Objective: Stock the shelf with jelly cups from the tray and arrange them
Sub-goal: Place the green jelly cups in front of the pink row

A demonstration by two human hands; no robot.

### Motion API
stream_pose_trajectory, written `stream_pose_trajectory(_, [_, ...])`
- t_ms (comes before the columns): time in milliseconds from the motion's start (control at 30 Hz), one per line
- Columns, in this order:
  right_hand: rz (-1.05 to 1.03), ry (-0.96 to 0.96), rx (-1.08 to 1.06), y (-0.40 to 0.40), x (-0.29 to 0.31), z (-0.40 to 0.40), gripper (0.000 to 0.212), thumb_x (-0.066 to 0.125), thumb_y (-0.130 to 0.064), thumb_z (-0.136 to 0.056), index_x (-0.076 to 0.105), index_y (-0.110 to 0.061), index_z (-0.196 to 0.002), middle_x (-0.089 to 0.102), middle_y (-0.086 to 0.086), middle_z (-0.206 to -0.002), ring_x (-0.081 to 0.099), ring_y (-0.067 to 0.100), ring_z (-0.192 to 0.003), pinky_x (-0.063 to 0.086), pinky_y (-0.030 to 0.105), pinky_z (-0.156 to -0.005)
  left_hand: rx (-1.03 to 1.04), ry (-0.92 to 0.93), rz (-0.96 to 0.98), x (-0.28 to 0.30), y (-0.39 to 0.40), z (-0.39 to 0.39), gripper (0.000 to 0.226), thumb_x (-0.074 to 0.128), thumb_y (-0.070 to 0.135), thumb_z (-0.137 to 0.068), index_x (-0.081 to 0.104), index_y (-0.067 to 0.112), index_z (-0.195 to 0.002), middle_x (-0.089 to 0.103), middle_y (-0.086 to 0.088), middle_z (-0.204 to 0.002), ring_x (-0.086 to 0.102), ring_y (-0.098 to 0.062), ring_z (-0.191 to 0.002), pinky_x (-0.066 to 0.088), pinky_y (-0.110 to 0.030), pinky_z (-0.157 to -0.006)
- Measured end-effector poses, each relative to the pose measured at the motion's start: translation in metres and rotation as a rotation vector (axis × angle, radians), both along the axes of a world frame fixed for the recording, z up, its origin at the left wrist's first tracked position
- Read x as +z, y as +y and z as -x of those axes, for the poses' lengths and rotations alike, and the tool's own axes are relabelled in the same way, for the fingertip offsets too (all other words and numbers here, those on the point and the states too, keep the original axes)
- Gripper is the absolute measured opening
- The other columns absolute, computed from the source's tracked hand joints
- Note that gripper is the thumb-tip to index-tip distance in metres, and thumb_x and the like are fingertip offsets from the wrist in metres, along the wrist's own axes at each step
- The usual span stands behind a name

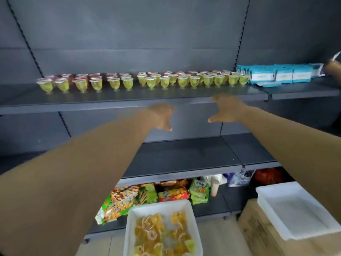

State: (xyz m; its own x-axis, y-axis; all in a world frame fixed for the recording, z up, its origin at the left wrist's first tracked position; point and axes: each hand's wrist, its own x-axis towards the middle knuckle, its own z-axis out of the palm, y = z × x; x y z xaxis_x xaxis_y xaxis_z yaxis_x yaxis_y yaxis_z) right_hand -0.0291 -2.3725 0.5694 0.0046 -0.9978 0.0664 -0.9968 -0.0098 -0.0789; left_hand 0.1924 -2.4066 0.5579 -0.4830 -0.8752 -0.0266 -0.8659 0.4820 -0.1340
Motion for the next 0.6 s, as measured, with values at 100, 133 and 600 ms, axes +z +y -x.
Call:
stream_pose_trajectory(100, [-0.082, -0.055, 0.040, 0.010, -0.051, -0.034, 0.086, 0.071, -0.040, -0.082, 0.022, -0.018, -0.150, 0.022, 0.006, -0.156, 0.021, 0.026, -0.143, 0.027, 0.037, -0.111, 0.063, -0.002, -0.128, -0.059, 0.016, -0.046, 0.067, 0.061, 0.041, -0.088, 0.032, 0.010, -0.140, 0.038, -0.012, -0.137, 0.042, -0.031, -0.126, 0.041, -0.041, -0.098])
stream_pose_trajectory(133, [-0.112, -0.067, 0.052, 0.012, -0.070, -0.044, 0.084, 0.070, -0.038, -0.083, 0.023, -0.019, -0.150, 0.022, 0.005, -0.156, 0.022, 0.026, -0.143, 0.027, 0.036, -0.111, 0.080, -0.005, -0.168, -0.080, 0.020, -0.059, 0.068, 0.061, 0.042, -0.088, 0.032, 0.011, -0.141, 0.038, -0.010, -0.137, 0.042, -0.031, -0.126, 0.041, -0.042, -0.098])
stream_pose_trajectory(600, [-0.611, -0.196, 0.060, -0.022, -0.414, -0.087, 0.072, 0.067, -0.037, -0.083, 0.032, -0.018, -0.144, 0.042, 0.007, -0.139, 0.043, 0.024, -0.126, 0.039, 0.032, -0.098, 0.347, 0.051, -0.729, -0.429, 0.017, -0.128, 0.071, 0.062, 0.038, -0.086, 0.029, 0.014, -0.144, 0.041, -0.011, -0.136, 0.047, -0.026, -0.122, 0.046, -0.038, -0.095])
